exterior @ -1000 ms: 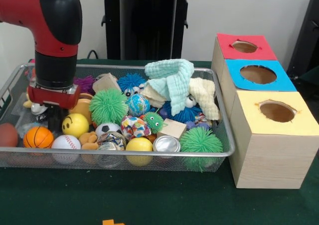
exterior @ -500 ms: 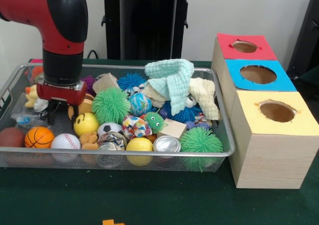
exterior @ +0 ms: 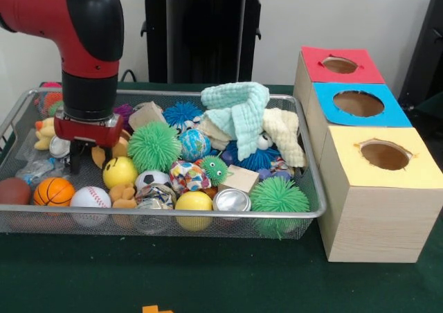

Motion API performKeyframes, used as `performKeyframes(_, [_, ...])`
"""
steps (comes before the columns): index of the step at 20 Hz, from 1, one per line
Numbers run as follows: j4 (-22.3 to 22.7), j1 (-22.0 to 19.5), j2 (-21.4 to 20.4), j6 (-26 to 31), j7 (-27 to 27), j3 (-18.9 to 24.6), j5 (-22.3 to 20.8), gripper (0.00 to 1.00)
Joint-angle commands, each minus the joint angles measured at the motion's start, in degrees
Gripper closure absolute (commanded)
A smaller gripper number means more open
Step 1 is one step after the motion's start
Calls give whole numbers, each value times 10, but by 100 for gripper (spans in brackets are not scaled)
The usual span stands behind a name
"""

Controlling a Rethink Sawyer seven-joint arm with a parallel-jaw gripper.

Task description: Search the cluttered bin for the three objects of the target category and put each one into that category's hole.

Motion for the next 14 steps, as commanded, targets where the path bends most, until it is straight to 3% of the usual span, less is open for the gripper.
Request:
performKeyframes(1, [92, -15, 40, 47, 67, 40, 4, 0])
performKeyframes(11, [104, -23, 5, 79, 47, 48, 5, 0])
performKeyframes(14, [88, -33, 37, 70, 46, 56, 6, 0])
